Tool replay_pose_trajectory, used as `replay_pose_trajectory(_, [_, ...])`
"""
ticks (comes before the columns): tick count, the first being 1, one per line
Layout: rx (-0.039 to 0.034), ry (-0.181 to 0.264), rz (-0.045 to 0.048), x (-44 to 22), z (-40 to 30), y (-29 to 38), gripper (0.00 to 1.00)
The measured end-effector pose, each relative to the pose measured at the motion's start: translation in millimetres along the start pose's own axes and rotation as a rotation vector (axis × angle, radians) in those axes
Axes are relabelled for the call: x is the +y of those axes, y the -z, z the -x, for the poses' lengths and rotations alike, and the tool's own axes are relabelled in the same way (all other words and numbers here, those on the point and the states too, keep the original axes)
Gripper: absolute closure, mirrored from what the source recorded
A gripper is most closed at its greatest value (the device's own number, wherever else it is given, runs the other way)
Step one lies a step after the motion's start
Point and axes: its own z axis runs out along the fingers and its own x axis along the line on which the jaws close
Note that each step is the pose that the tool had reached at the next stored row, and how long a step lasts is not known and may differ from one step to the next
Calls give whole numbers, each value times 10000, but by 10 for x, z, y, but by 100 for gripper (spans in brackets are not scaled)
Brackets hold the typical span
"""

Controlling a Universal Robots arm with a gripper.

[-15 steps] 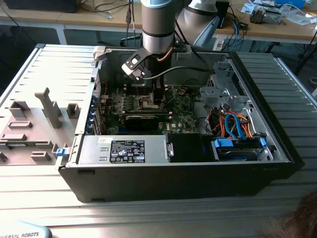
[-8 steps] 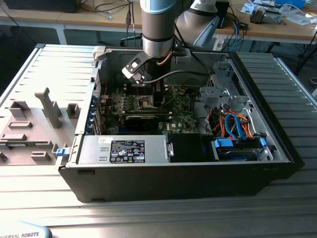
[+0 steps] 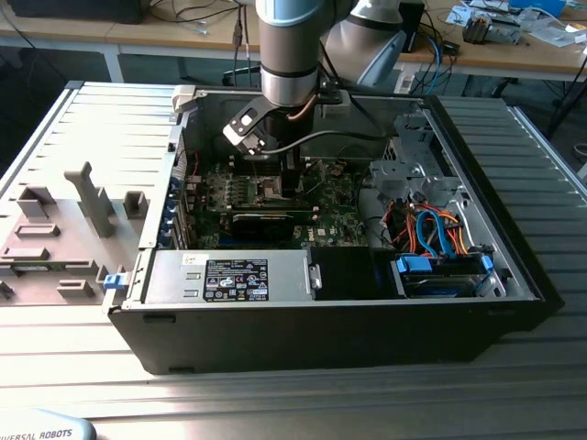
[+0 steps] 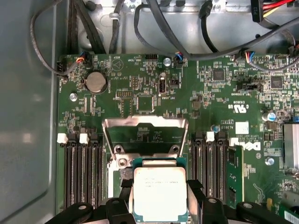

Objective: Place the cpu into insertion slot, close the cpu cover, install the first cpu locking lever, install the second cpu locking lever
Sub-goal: 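Place the cpu into insertion slot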

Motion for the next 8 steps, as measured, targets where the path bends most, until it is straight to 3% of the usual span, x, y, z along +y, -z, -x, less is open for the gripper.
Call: replay_pose_trajectory(8, [3, 51, 0, -93, -20, -7, 46])
